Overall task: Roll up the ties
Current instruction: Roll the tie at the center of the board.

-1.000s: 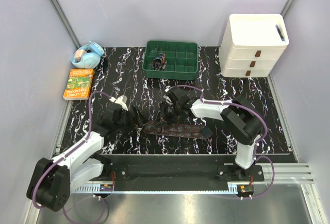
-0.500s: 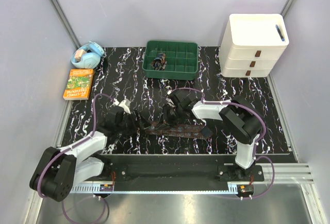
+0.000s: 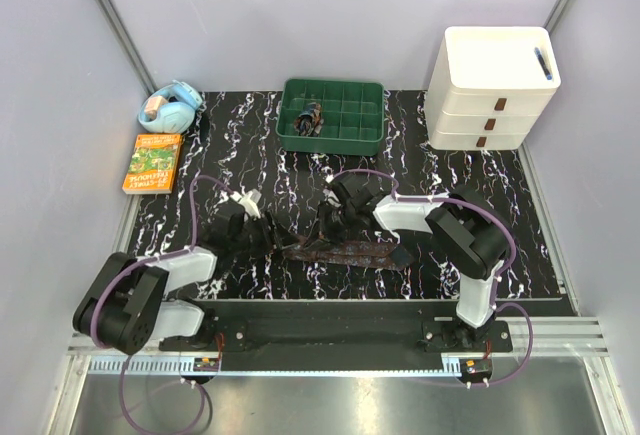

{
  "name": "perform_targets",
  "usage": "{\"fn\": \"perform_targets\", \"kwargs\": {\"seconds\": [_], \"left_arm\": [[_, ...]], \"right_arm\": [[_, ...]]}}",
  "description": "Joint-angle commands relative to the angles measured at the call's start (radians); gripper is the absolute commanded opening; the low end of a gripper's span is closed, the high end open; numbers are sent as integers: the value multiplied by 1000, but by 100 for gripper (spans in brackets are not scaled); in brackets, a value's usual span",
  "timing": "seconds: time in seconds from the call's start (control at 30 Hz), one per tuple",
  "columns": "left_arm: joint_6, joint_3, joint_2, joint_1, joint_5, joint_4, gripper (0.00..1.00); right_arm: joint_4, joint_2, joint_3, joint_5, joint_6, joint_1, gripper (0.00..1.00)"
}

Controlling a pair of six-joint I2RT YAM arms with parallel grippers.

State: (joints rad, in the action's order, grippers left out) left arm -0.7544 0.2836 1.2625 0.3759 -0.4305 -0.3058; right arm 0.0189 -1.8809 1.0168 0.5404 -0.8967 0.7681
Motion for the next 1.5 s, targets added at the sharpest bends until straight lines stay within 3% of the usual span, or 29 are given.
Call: {"fn": "perform_targets", "kwargs": {"seconds": [0.0,0.23,0.27,0.37,0.6,0.77,1.17,1.47], "left_arm": [[-3,-21,66,-3,-59,-100,61],[-14,-27,69,-2,-94,-130,36],[-11,-23,60,-2,-87,-115,30],[26,11,3,-3,-30,17,25],[142,158,-149,4,279,497,22],[150,241,-178,85,507,686,21],[89,517,46,371,1004,979,21],[90,641,204,429,1056,1042,21]], "right_arm": [[7,-15,-11,-39,28,-13,13],[4,-18,-14,-39,30,-15,12],[4,-18,-14,-40,28,-15,12],[4,-8,-17,-42,28,-15,12],[19,38,-24,-43,38,-24,14],[35,100,-64,-40,51,-59,14],[76,299,-208,-37,90,-184,14],[59,171,-201,-49,128,-202,13]]}}
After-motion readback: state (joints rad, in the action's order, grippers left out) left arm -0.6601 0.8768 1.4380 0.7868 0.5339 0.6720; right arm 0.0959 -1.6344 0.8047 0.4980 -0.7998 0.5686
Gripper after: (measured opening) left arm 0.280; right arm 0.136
